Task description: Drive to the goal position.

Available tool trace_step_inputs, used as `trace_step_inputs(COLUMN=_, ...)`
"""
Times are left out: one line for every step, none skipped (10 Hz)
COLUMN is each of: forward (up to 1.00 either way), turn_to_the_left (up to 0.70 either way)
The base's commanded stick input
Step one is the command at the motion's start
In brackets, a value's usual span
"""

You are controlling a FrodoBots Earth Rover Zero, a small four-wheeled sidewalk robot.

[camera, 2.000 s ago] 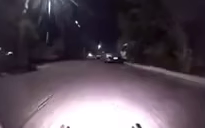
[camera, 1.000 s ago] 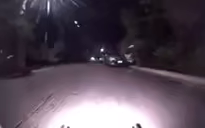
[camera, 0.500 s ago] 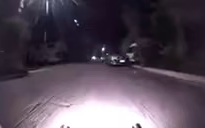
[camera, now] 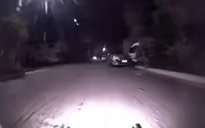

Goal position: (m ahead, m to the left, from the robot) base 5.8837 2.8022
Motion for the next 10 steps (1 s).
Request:
trace_step_inputs(forward=0.85, turn_to_the_left=0.00)
trace_step_inputs(forward=0.85, turn_to_the_left=0.00)
trace_step_inputs(forward=0.85, turn_to_the_left=0.00)
trace_step_inputs(forward=0.85, turn_to_the_left=0.00)
trace_step_inputs(forward=0.85, turn_to_the_left=0.00)
trace_step_inputs(forward=0.85, turn_to_the_left=0.00)
trace_step_inputs(forward=0.85, turn_to_the_left=0.00)
trace_step_inputs(forward=0.85, turn_to_the_left=0.00)
trace_step_inputs(forward=0.85, turn_to_the_left=0.00)
trace_step_inputs(forward=0.85, turn_to_the_left=0.00)
